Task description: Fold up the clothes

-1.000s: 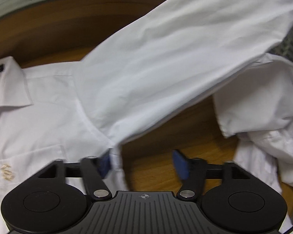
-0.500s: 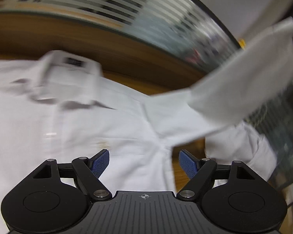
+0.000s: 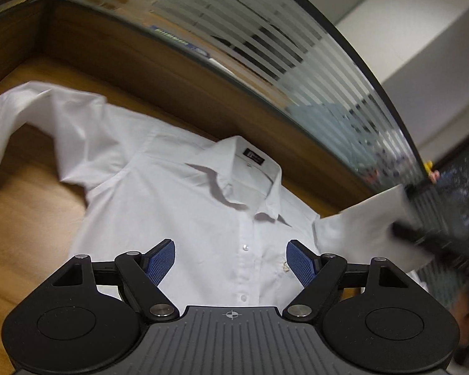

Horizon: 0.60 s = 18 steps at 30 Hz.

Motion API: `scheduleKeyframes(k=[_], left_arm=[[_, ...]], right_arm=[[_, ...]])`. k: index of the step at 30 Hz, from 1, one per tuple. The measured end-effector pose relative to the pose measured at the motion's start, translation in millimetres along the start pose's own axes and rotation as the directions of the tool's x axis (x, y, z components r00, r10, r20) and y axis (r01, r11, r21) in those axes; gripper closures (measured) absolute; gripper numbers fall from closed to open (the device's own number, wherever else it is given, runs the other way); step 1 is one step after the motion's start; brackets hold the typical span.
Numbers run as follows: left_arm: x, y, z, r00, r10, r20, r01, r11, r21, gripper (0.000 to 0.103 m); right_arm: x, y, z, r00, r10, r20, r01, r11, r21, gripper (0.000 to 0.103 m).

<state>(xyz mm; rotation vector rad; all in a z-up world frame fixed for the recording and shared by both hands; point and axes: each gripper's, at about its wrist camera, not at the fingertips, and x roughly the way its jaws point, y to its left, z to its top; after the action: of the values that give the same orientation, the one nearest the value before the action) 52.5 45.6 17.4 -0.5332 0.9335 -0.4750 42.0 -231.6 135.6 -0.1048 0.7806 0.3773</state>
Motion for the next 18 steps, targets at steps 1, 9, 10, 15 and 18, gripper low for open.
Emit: scheduleKeyframes(k=[1, 9, 10, 15, 18], left_arm=[[-1, 5, -1, 1.000, 0.003, -0.002, -0.003, 1.000, -0.013, 0.023], [-4, 42, -7, 0.998, 0.053, -0.019, -0.055, 0.994, -0.096, 0.023], [-2, 46, -8, 0.998, 0.063, -0.023, -0.065, 0.993, -0.100, 0.023], [15, 56, -10, 0.992, 0.111, -0.057, -0.116, 0.989, -0.095, 0.023], [26, 58, -13, 0.989, 0.128, -0.075, -0.135, 0.987, -0.084, 0.023]], right_arm=[[10, 10, -5, 1.000, 0.006, -0.007, -0.006, 1.000, 0.000, 0.098], [91, 69, -42, 0.993, 0.057, -0.107, -0.055, 0.998, 0.027, 0.096], [97, 71, -45, 0.991, 0.059, -0.119, -0.057, 0.998, 0.024, 0.095], [92, 70, -48, 0.989, 0.100, -0.108, -0.097, 0.995, 0.027, 0.060], [69, 56, -48, 0.990, 0.125, -0.070, -0.124, 0.992, 0.014, 0.040]])
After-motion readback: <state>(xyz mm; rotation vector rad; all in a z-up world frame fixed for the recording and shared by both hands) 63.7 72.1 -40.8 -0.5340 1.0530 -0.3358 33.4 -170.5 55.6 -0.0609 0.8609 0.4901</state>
